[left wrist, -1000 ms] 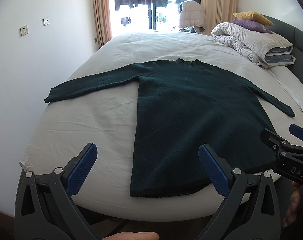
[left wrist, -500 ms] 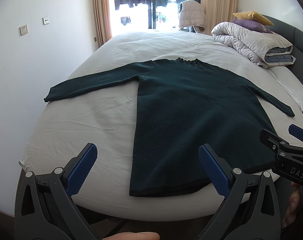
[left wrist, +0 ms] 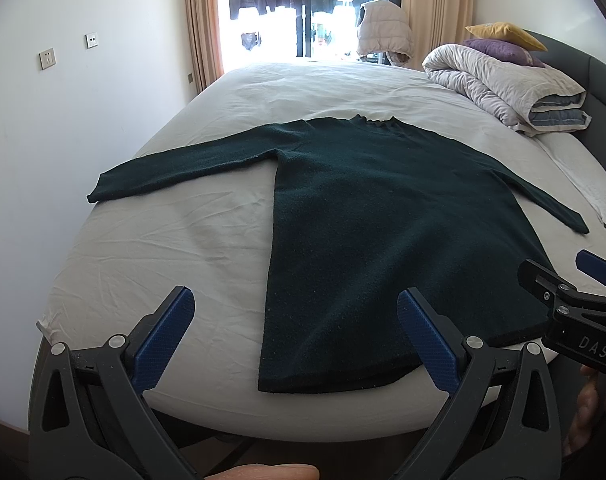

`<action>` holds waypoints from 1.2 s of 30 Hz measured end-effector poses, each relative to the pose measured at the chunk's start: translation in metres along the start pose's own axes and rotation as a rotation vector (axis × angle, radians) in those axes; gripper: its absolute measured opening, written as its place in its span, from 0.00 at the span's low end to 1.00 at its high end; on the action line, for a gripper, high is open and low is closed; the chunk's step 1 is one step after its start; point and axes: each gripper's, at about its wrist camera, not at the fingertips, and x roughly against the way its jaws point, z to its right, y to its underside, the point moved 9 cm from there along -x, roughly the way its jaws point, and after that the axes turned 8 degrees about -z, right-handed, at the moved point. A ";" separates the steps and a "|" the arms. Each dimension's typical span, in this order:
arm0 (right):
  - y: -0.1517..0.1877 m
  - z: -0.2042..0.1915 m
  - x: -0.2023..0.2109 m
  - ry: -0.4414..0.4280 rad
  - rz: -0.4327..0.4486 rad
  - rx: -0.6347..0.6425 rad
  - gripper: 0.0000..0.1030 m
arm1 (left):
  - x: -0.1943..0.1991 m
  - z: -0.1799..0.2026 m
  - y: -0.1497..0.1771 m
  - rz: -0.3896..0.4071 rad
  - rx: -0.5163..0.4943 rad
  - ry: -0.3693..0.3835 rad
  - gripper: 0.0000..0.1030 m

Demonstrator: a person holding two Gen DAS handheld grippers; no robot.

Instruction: Fold small clothes

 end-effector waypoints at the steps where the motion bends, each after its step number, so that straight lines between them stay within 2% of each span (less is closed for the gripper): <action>1: 0.000 0.000 0.001 0.000 0.000 0.000 1.00 | 0.000 0.000 0.000 0.000 0.000 0.000 1.00; 26: 0.010 -0.007 -0.008 -0.001 -0.016 0.005 1.00 | 0.002 0.001 0.005 -0.015 0.020 0.015 1.00; 31: 0.008 -0.010 -0.012 -0.005 -0.025 0.016 1.00 | -0.003 -0.016 0.005 -0.029 0.098 0.051 1.00; 33: 0.006 -0.011 -0.015 -0.017 -0.020 0.018 1.00 | -0.007 -0.031 0.003 -0.027 0.153 0.088 1.00; 36: 0.002 -0.014 -0.020 -0.041 -0.016 0.023 1.00 | -0.009 -0.051 -0.001 0.015 0.235 0.143 1.00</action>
